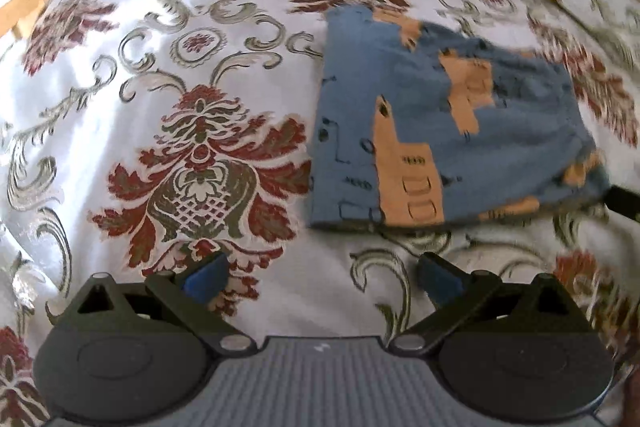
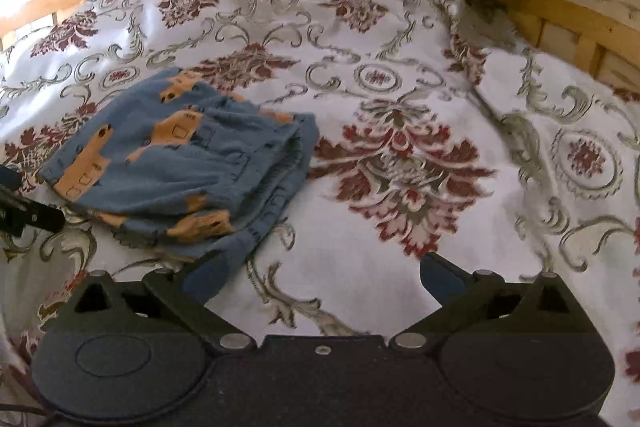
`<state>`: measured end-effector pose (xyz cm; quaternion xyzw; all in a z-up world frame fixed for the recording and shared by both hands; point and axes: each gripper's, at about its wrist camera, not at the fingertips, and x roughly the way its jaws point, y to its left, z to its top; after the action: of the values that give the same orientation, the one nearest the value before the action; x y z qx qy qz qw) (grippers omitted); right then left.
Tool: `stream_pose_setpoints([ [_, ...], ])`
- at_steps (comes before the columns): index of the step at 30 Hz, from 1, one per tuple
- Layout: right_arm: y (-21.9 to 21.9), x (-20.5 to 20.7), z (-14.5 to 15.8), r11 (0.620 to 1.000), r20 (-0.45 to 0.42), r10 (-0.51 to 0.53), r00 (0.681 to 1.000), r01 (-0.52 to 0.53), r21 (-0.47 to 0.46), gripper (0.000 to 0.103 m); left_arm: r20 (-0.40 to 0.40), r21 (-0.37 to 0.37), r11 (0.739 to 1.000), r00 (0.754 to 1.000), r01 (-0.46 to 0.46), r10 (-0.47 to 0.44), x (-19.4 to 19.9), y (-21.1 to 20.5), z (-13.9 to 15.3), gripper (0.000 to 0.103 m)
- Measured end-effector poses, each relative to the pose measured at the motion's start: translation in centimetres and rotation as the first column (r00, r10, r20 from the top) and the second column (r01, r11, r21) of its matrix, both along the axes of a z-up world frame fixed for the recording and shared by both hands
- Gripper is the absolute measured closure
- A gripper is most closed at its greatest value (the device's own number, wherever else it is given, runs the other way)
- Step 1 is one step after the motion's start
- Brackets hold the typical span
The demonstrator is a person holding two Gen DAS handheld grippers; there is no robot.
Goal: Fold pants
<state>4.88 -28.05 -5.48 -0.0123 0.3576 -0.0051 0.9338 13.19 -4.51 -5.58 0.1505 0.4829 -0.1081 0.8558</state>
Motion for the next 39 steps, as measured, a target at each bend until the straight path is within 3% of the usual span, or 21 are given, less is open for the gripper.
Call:
stream_pose_setpoints([
  [3, 0.0, 0.2, -0.9, 1.000, -0.057, -0.007, 0.998, 0.009, 0.030, 0.001, -0.004, 0.025, 1.000, 1.000, 0.014, -0.014, -0.4, -0.4, 0.0, 0.000],
  [16, 1.0, -0.3, -1.1, 0.999, -0.064, -0.027, 0.998, 0.026, -0.020, 0.001, -0.049, 0.010, 1.000, 0.999, -0.005, 0.005, -0.9, 0.1, 0.5, 0.000],
  [31, 0.9, -0.4, -1.7, 1.000, -0.042, -0.014, 0.999, 0.014, -0.011, 0.001, -0.071, 0.029, 1.000, 0.997, -0.003, 0.005, -0.4, -0.2, -0.1, 0.000],
  [35, 0.7, 0.2, -1.2, 1.000, -0.087, 0.009, 0.996, -0.009, -0.002, 0.001, -0.103, 0.035, 0.998, 0.994, 0.051, -0.047, -0.2, 0.0, 0.6, 0.000],
  [39, -0.5, 1.6, 0.7, 0.996, -0.107, 0.082, 0.991, -0.079, 0.031, 0.001, -0.023, 0.079, 0.991, 0.994, 0.104, -0.103, -0.1, 0.7, 2.7, 0.000],
])
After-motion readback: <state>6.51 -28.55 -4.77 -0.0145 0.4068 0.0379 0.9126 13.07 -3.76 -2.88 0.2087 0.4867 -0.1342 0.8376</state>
